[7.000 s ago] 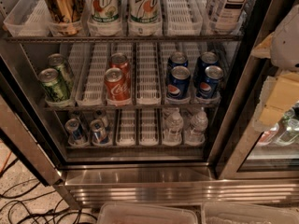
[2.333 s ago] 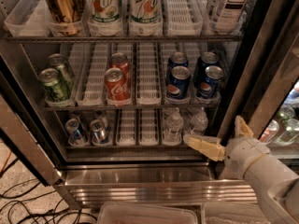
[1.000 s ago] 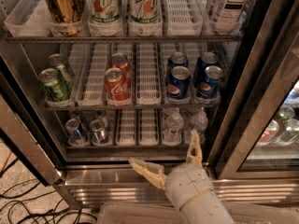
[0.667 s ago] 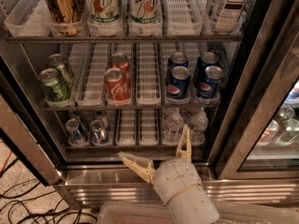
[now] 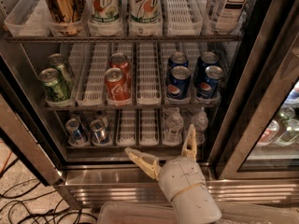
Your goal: Pick pepsi can from middle shelf of fridge
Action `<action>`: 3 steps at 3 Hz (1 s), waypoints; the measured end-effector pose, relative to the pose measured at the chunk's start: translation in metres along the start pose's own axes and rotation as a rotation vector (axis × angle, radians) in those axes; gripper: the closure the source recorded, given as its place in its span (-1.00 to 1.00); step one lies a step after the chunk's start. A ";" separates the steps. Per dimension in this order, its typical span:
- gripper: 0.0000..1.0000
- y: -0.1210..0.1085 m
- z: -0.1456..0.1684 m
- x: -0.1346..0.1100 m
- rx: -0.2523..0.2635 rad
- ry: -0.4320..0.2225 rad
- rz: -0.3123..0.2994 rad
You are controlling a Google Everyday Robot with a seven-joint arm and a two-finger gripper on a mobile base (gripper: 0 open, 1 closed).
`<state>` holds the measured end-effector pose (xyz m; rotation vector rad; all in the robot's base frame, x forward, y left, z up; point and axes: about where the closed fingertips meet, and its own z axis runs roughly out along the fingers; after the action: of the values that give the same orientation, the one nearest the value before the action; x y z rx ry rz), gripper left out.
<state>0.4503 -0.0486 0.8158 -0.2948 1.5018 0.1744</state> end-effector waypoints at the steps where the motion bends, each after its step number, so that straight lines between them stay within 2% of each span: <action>1: -1.00 -0.031 0.013 0.003 0.063 -0.026 0.016; 3: -1.00 -0.088 0.035 -0.010 0.157 -0.050 -0.048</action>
Offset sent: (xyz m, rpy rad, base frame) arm 0.0650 -0.0835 0.0190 -0.0045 -0.0835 -0.1764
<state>0.5090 -0.1211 0.8349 -0.1992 1.4488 0.0255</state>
